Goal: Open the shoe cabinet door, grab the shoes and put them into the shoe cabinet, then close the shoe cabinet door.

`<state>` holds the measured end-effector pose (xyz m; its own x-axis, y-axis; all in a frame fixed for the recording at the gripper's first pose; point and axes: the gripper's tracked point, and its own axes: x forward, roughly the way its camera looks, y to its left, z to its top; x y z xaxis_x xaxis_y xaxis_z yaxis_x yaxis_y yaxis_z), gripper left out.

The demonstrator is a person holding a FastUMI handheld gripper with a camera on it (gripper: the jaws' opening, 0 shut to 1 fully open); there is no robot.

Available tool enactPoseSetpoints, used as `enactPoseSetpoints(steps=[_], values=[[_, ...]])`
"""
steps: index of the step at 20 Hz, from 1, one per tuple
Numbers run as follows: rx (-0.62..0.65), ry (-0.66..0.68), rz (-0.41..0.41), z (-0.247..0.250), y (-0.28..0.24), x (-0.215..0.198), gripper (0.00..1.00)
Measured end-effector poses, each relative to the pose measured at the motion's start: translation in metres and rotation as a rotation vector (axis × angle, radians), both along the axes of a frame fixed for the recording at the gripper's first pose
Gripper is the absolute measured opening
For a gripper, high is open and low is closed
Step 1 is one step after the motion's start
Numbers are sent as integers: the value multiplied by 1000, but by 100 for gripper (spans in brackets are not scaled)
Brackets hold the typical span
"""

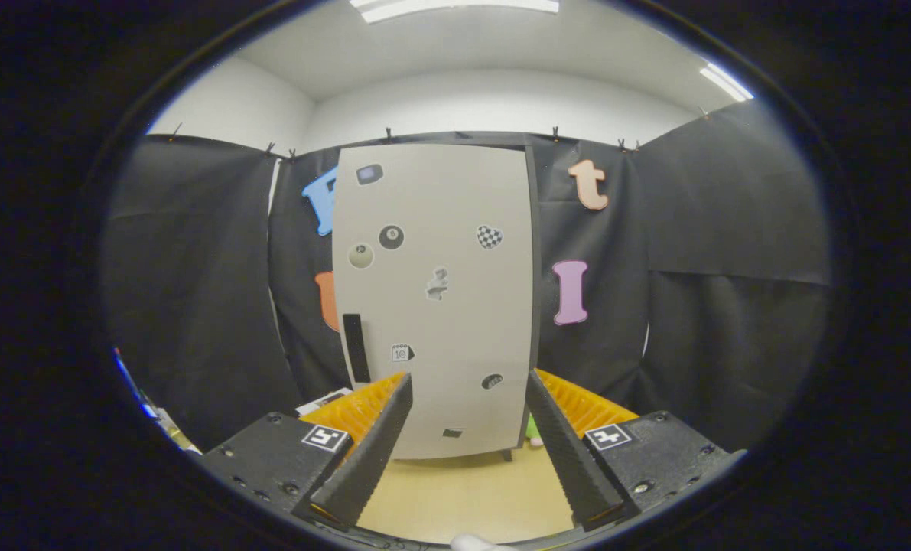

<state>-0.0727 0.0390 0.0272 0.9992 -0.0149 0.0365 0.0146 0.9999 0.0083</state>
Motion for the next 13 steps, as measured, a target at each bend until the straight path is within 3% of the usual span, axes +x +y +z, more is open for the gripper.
enactPoseSetpoints(steps=[13], values=[[-6, 2, 16, -2, 1, 1, 98]])
